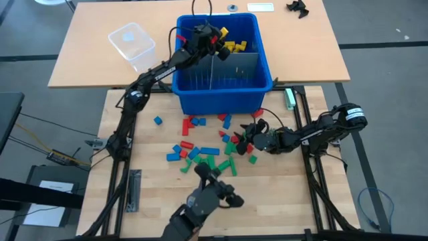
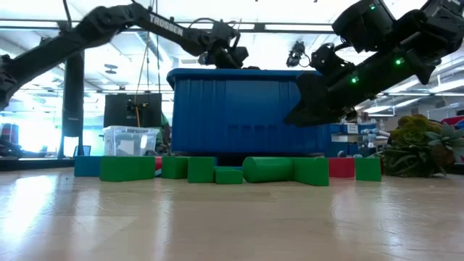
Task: Sort Items/Unsort Items
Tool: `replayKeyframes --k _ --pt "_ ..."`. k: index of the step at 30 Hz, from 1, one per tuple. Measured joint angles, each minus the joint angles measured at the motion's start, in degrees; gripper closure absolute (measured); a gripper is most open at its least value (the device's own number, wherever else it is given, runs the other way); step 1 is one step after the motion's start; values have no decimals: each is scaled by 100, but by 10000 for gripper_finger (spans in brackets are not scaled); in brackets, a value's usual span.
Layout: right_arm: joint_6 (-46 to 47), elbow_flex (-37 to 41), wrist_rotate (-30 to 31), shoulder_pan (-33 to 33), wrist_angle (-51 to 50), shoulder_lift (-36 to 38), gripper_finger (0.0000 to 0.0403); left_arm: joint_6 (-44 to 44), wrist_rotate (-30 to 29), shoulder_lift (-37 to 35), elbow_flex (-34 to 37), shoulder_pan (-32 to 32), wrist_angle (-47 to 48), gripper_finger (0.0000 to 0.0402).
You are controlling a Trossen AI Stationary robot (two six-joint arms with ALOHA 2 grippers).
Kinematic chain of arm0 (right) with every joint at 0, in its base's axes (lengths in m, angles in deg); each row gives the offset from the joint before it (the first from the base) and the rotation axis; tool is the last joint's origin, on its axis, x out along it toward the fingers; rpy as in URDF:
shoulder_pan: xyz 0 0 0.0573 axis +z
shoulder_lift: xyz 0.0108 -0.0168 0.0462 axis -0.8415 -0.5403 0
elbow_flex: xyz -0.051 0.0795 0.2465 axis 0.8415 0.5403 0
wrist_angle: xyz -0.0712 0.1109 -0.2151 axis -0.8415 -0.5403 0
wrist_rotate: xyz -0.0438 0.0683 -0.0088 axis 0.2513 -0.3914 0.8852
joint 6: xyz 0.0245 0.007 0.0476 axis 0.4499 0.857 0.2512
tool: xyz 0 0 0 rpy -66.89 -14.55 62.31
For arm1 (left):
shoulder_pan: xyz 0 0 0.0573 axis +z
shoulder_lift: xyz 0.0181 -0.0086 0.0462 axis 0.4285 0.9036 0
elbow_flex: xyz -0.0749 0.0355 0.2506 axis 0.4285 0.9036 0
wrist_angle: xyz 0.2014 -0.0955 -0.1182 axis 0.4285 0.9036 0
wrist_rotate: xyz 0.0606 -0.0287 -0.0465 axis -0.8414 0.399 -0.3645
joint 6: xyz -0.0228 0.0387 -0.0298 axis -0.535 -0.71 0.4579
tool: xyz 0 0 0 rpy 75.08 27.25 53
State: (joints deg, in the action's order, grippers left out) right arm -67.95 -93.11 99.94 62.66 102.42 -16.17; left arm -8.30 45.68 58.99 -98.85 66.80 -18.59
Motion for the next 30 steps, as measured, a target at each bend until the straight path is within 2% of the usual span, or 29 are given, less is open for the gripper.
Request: replayKeyframes --k 5,12,25,30 --pt "0 0 1 -2 -2 0 174 -21 -34 293 -289 97 -149 223" --pt "-55 0 0 -90 -2 0 174 -22 -69 116 -294 13 342 192" --pt "-53 0 -37 -87 163 0 174 -80 -52 -1853 -304 -924 2101 189" --pt "-52 0 -35 -87 289 0 172 -100 -103 -2555 -302 -1282 3271 188"
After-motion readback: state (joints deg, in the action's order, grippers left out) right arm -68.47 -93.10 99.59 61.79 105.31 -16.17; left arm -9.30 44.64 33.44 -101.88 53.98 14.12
